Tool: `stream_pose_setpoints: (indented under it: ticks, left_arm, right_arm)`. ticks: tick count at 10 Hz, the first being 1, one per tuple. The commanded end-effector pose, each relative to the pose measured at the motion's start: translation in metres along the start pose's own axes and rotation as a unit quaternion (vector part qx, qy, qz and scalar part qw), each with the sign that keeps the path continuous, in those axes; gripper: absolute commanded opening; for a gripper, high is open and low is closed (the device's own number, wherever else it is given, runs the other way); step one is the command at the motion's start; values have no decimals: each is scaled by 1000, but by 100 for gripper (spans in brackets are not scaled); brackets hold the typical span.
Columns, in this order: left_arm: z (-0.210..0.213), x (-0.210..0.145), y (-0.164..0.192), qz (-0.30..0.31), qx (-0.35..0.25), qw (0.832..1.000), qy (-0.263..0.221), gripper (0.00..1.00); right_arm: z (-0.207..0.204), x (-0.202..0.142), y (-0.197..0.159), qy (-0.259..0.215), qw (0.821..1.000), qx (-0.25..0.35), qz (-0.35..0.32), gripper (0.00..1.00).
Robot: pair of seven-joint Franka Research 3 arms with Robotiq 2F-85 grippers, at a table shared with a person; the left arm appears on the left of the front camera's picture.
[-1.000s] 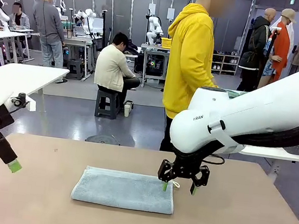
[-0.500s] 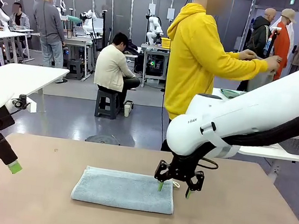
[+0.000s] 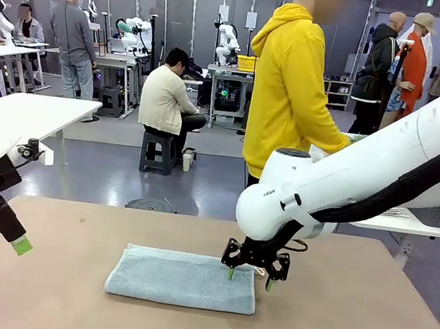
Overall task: Fold the towels and place them in the basket.
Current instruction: When a person lays out a Towel with hook on the table, fold it in half twice.
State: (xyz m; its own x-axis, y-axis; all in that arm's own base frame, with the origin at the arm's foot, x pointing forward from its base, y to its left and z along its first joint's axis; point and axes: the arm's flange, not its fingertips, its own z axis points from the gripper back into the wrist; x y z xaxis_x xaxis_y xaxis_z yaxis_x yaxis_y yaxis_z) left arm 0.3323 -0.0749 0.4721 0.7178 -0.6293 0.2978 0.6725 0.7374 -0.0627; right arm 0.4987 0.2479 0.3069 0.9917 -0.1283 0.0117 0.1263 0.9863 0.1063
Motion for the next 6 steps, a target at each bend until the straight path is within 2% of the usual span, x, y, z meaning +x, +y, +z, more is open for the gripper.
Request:
stream_pose_setpoints:
  ticks: [1,6]
  left_arm:
    - [-1,2,1,0,4,1000,-2,100]
    - [-1,2,1,0,4,1000,-2,100]
  right_arm:
    - [-11,5,6,-16,1000,-3,-21,100]
    - [-21,5,2,-11,999,7,-29,100]
